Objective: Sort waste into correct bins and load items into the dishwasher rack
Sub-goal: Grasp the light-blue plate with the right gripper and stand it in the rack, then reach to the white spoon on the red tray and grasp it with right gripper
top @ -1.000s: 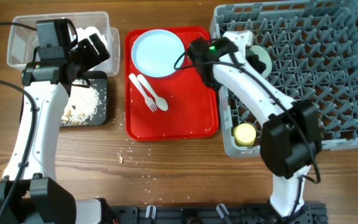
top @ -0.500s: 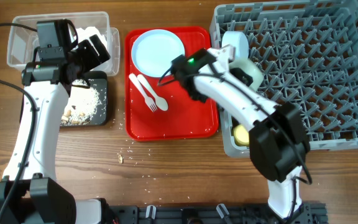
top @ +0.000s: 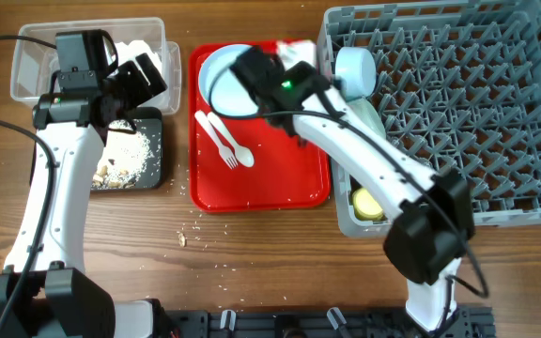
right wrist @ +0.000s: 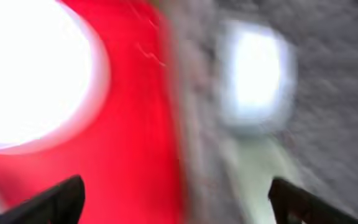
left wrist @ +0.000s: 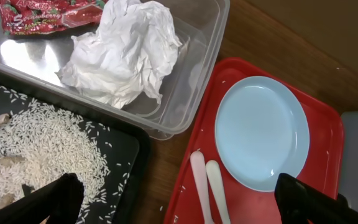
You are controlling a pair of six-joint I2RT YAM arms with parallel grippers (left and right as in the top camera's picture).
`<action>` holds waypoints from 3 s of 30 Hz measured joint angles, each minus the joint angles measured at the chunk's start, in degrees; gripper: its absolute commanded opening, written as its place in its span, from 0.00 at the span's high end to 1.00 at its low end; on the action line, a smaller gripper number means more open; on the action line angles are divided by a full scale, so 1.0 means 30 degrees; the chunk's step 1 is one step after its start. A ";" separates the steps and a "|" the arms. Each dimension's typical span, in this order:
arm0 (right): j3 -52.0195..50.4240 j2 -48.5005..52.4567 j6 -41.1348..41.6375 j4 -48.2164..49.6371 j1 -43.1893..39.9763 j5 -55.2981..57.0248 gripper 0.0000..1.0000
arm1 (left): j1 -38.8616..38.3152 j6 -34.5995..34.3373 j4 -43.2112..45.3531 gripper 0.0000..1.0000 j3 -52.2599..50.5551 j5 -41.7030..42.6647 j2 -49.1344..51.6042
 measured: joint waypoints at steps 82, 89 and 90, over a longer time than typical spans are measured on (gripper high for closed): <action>0.2157 0.1494 -1.4848 0.3475 -1.0826 0.2375 0.00 | 0.0000 0.0000 -0.0262 0.00 0.0000 -0.4320 0.0000; 0.2084 -0.0597 -1.3165 0.0670 -1.0841 -0.3475 0.07 | 0.0000 0.0007 -0.0270 0.00 0.0000 -0.4320 0.0000; 0.2084 -0.1304 -1.3019 0.0525 -1.0848 -0.4867 0.13 | 0.0000 0.0000 -0.0262 0.00 0.0000 -0.4320 0.0000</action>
